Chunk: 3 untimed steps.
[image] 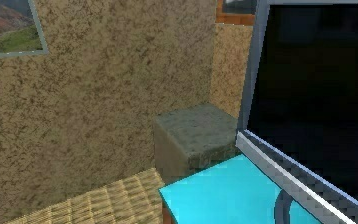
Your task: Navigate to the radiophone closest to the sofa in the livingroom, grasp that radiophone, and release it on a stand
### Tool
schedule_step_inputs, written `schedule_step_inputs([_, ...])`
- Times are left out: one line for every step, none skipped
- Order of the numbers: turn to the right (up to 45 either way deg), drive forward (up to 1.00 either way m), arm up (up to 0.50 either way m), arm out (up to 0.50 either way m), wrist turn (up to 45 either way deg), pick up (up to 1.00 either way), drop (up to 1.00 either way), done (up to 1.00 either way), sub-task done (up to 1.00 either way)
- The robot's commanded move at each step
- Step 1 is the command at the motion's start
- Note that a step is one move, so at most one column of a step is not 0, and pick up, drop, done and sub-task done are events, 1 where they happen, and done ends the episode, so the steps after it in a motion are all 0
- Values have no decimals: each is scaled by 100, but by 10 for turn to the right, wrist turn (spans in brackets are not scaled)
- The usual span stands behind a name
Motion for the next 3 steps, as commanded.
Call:
schedule_step_inputs([0, 0, 0, 0, 0, 0, 100, 0, 0])
schedule_step_inputs([0, 0, 0, -10, 0, 0, 0, 0, 0])
schedule_step_inputs([0, 0, 0, 0, 0, 0, 0, 100, 0])
